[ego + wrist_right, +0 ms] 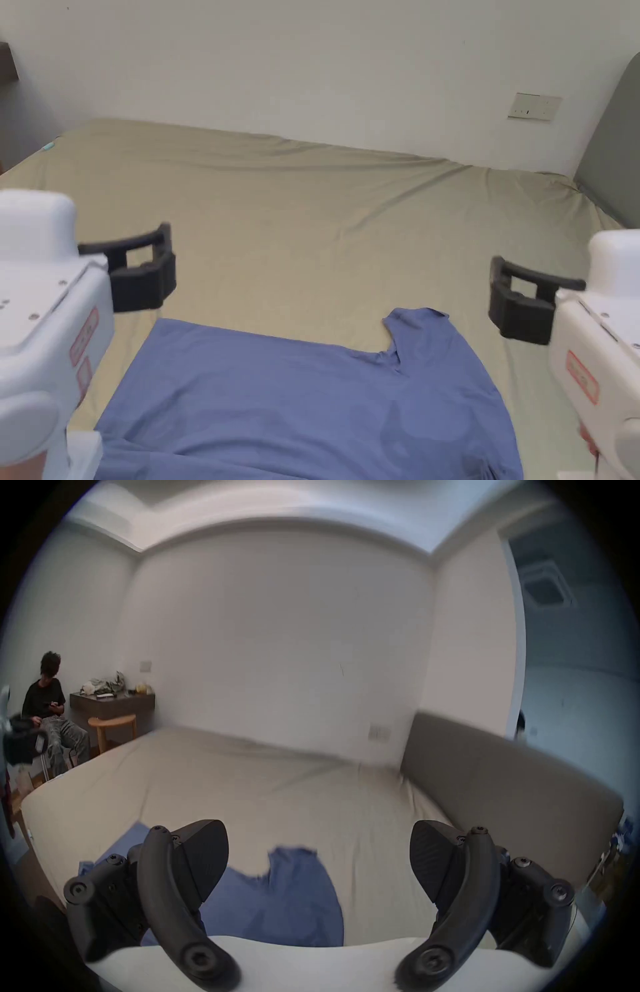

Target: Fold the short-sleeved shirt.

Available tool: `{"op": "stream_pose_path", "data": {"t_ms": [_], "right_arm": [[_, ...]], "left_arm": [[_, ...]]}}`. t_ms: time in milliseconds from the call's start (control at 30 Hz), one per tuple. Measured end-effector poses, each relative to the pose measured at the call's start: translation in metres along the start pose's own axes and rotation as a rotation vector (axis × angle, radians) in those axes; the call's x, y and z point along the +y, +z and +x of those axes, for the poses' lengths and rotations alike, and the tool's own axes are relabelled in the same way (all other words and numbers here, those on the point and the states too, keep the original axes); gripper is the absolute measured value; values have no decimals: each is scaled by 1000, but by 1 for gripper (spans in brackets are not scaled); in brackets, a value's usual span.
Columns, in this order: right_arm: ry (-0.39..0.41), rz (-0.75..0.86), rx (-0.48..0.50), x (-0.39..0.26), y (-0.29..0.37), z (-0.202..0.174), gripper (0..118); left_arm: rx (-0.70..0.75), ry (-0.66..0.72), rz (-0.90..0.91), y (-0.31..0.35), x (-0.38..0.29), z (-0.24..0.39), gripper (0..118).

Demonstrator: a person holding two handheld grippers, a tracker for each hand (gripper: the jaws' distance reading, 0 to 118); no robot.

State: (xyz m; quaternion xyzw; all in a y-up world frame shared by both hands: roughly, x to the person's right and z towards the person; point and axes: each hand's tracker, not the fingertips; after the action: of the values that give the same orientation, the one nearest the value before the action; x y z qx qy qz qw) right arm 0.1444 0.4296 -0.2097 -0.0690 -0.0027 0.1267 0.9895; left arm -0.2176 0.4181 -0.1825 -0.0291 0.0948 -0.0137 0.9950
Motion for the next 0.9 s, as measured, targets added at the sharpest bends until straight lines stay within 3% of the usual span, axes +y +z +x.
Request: {"op": "stream_pose_path", "data": {"t_ms": [133, 200, 267, 300, 333, 367, 467, 533, 633, 900], "right_arm": [[71, 128, -4, 16, 16, -34, 109], [67, 108, 40, 20, 18, -45, 108], [46, 82, 112, 20, 14, -53, 94], [43, 82, 118, 19, 13, -57, 75], [50, 86, 108, 17, 12, -62, 33], [63, 90, 100, 14, 7, -66, 3], [75, 58, 122, 10, -2, -70, 1], [41, 45, 145, 5, -11, -69, 1], [73, 29, 111, -5, -26, -70, 1], [65, -145, 116, -55, -78, -54, 1]], "left_arm": [[-1, -67, 89, 16, 19, 28, 112], [-12, -95, 86, 19, 19, 40, 99], [-20, -129, 87, 17, 15, 51, 47], [-19, -137, 85, 16, 13, 55, 24], [-22, -141, 76, 13, 11, 59, 7], [-33, -135, 70, 10, 9, 60, 6], [-57, -140, 51, -2, 2, 64, 0], [-54, -168, 49, -9, -2, 66, 0], [-70, -167, 11, -26, -12, 61, 0], [-60, -183, -321, -120, -116, 15, 0]]}}
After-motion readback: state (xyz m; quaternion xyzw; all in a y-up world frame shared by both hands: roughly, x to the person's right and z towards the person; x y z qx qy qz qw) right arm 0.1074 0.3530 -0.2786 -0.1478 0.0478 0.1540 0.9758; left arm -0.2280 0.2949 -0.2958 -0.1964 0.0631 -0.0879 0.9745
